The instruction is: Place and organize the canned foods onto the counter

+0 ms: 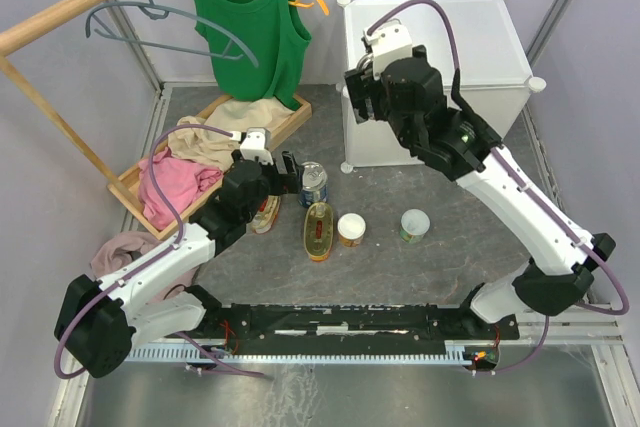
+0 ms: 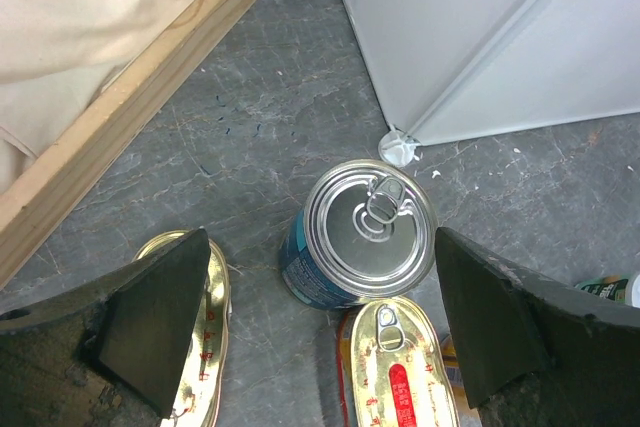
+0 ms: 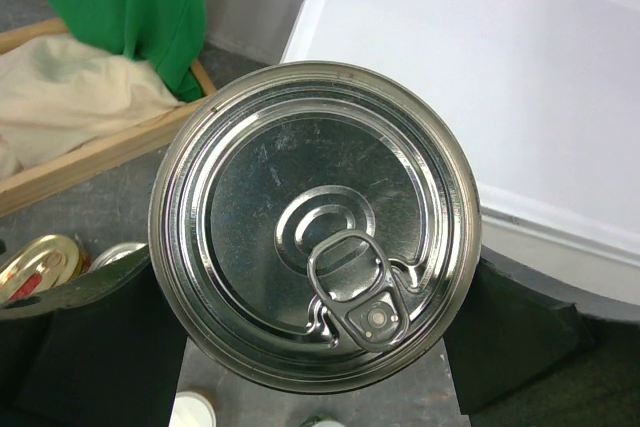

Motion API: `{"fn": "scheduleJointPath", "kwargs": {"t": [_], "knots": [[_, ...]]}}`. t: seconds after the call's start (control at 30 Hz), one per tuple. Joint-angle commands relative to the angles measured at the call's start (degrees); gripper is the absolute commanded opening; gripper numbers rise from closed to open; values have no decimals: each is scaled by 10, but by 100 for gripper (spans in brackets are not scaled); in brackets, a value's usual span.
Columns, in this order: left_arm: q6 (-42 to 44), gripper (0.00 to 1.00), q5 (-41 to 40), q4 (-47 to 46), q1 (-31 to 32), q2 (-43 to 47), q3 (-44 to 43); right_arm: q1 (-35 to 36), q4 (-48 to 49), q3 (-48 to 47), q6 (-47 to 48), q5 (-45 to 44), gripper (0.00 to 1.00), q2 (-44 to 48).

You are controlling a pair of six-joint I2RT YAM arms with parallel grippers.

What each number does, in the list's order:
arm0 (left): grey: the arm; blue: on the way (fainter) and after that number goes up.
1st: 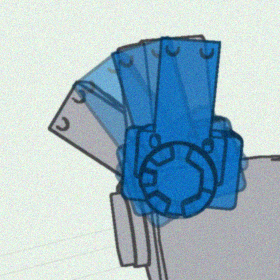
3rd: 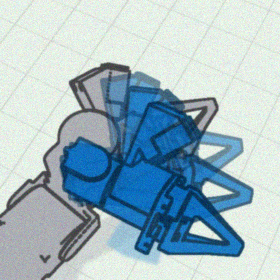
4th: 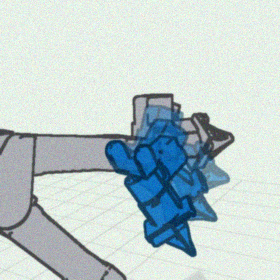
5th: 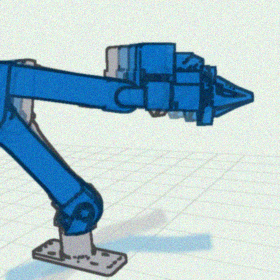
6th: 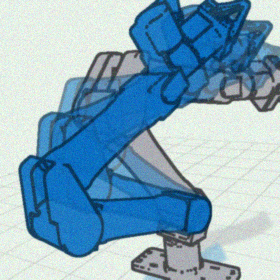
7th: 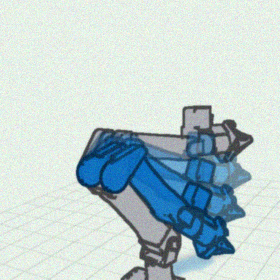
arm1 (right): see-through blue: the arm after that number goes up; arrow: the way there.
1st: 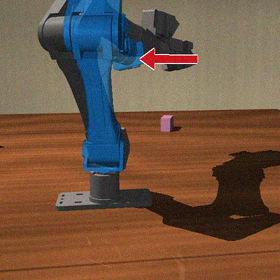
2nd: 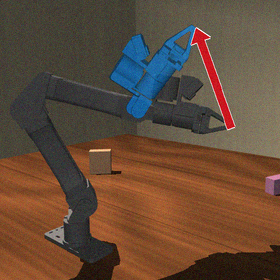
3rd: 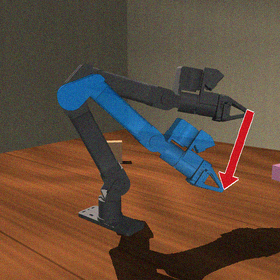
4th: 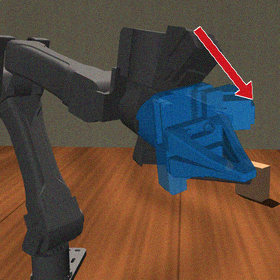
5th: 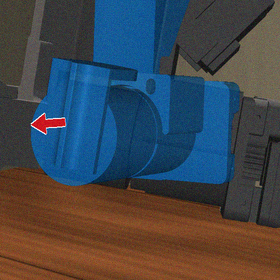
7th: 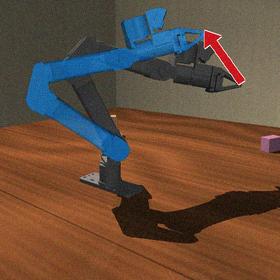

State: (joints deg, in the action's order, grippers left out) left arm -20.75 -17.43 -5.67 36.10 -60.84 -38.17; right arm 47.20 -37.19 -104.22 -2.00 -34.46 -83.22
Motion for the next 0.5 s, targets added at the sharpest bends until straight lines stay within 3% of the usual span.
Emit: {"fn": "scheduleJointPath", "kwargs": {"t": [0.0, 0.47], "knots": [[-13, 99, 8, -12, -4, 13, -10, -39, 76, -91, 13, 0, 1, -12], [-12, 99, 14, -15, -8, -9, -25, -162, 17, -308, -28, 95, 1, -182]]}}
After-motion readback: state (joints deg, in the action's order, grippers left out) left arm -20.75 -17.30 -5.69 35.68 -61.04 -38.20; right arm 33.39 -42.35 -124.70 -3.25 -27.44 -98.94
